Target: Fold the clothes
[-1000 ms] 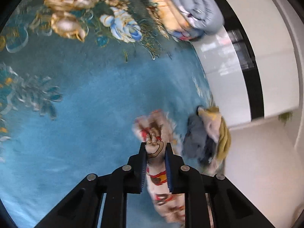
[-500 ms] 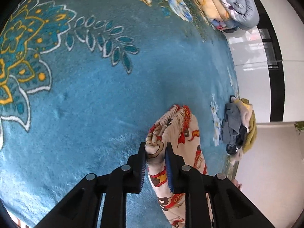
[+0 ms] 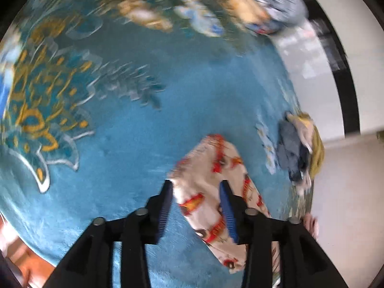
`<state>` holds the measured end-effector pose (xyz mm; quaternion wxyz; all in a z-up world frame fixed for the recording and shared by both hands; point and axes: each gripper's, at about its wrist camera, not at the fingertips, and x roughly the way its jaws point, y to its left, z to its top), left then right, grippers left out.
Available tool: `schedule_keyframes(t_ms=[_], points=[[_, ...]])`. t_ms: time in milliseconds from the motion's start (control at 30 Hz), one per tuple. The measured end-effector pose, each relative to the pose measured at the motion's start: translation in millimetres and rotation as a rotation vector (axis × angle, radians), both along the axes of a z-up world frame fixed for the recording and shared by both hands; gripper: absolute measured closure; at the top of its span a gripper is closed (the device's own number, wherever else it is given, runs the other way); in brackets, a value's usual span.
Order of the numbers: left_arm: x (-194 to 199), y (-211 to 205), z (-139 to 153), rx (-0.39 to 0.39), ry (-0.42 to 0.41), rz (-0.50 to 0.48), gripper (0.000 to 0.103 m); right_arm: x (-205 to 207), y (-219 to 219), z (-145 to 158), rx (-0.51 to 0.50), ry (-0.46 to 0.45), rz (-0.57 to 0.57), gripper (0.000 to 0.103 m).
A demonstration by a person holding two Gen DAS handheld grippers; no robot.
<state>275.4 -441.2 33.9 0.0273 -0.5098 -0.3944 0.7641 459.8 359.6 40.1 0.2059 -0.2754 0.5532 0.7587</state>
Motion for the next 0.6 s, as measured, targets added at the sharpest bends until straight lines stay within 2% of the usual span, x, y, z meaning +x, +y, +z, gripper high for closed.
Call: schedule_keyframes(t_ms=[100,167,300,367,500,600], points=[[-4,38,-1,-0.033,0.006,-0.106,0.050,-22,-49,31,0.079,0.082,0.146,0.064],[-7,63,-1,-0.056,0.010,-0.176,0.050,-50,-97,36,0.048,0.153,0.317,0.059],[-13,114,-2,-0.100,0.019,-0.317,0.050,-102,-234,14,-0.046,0.184,0.716,0.058],[-15,130,-3,-0.125,0.021,-0.366,0.050,-114,-285,-3,-0.086,0.157,0.847,0.057],[-12,126,-12,-0.103,0.008,-0.367,0.050,-125,-348,-33,-0.157,0.084,0.984,0.057],[-10,120,-17,-0.098,0.000,-0.362,0.050,-129,-378,-42,-0.113,0.037,1.075,0.057]])
